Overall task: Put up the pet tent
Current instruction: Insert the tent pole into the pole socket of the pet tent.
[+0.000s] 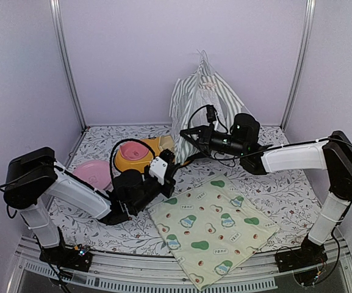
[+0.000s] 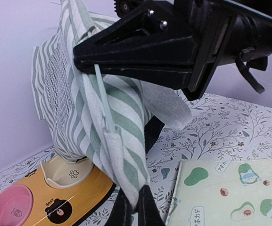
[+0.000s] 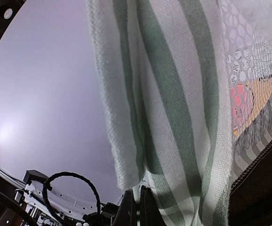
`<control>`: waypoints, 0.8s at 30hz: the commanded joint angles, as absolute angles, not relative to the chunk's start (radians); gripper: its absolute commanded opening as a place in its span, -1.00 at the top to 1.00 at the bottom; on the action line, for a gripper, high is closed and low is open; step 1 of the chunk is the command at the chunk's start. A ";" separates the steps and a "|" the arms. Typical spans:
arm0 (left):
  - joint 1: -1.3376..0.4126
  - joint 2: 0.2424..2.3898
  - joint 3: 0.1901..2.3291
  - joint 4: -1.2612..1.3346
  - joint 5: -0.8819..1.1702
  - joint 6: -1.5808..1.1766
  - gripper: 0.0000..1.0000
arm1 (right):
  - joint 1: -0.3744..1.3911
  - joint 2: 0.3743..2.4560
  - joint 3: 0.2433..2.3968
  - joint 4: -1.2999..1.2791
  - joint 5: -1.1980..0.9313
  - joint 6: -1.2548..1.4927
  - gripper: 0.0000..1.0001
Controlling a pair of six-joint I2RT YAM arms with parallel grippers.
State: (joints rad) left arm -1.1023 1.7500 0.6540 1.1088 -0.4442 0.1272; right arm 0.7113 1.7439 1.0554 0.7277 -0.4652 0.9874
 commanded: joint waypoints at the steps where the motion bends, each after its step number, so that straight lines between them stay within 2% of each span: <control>1: -1.162 1.761 0.621 1.021 -0.399 0.128 1.00 | 0.621 1.709 1.065 0.798 -0.260 1.020 1.00; 24: -1.163 1.760 0.618 1.023 -0.390 0.134 1.00 | 0.624 1.748 1.133 0.712 -0.246 0.918 1.00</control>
